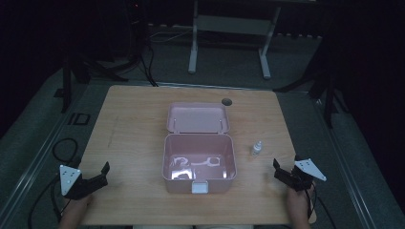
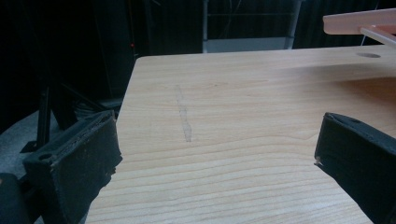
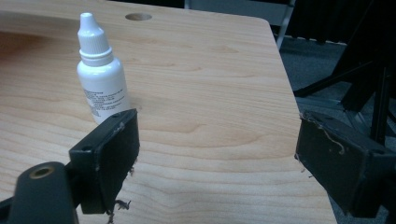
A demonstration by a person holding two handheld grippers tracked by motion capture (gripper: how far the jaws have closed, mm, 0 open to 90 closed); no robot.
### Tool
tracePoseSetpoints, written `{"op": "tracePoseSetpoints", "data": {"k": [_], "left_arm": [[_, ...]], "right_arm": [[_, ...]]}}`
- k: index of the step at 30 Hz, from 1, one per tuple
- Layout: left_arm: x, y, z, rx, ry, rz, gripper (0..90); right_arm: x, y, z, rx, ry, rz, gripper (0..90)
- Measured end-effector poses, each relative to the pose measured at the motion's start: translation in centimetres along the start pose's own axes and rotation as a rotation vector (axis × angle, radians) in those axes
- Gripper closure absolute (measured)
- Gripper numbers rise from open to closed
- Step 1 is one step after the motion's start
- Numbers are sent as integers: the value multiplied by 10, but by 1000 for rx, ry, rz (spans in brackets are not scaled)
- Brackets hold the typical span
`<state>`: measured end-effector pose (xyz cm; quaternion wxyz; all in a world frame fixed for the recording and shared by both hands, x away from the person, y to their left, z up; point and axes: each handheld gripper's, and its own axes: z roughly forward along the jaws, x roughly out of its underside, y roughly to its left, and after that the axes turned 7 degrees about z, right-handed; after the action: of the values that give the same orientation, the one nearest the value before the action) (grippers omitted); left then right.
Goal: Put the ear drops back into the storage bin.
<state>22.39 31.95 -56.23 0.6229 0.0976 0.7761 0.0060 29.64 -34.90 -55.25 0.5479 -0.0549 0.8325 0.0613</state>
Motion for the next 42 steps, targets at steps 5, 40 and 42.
{"op": "tracePoseSetpoints", "data": {"k": [5,40,42], "left_arm": [[0,0,0,1,1,3,3],[0,0,0,10,4,2,3],[0,0,0,11,4,2,3]], "right_arm": [[0,1,1,-1,5,-15,134],[-37,6,3,-105,603,1,133],[-37,7,4,-107,650,-25,132]]}}
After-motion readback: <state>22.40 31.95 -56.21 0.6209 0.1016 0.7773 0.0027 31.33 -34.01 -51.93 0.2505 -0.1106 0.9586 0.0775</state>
